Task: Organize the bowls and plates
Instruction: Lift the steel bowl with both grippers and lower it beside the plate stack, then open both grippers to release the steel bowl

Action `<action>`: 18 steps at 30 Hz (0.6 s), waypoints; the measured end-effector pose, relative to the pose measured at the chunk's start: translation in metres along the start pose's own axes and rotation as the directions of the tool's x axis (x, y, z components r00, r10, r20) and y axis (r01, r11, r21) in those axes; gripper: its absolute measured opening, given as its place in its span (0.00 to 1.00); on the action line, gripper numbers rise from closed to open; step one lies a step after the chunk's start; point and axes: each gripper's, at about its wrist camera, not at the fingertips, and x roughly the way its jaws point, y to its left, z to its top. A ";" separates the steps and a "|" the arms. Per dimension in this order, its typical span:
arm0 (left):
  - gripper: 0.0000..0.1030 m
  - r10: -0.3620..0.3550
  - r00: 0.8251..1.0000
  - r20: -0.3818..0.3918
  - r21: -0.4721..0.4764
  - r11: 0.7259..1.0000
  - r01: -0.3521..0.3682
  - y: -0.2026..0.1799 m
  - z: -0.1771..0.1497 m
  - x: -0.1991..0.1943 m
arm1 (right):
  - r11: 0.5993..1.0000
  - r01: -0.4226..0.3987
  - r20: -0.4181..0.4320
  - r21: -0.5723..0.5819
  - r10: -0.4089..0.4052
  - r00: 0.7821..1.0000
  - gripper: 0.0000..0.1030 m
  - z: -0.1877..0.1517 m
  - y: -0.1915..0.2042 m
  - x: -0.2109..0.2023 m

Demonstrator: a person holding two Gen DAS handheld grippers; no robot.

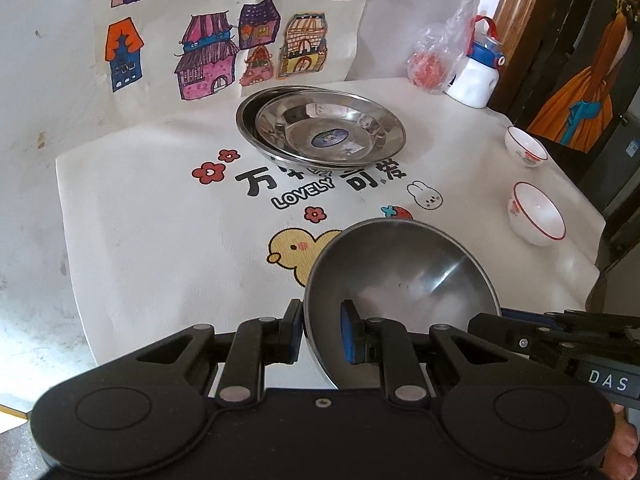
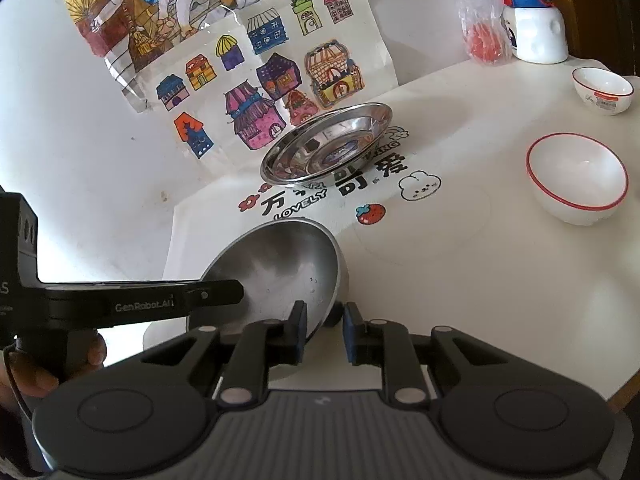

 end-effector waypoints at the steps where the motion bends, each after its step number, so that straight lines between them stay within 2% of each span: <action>1: 0.20 -0.001 1.000 0.000 -0.004 1.000 0.001 0.001 0.001 0.001 | 1.000 0.000 0.000 -0.001 0.000 1.000 0.21 0.001 0.000 0.001; 8: 0.21 0.015 1.000 0.016 -0.003 1.000 -0.015 0.007 0.008 0.005 | 1.000 -0.009 0.008 -0.014 0.009 1.000 0.22 0.005 0.003 0.011; 18: 0.24 -0.002 1.000 0.028 -0.018 1.000 0.003 0.012 0.010 0.007 | 0.999 -0.014 0.030 -0.042 0.016 0.999 0.24 0.006 0.005 0.012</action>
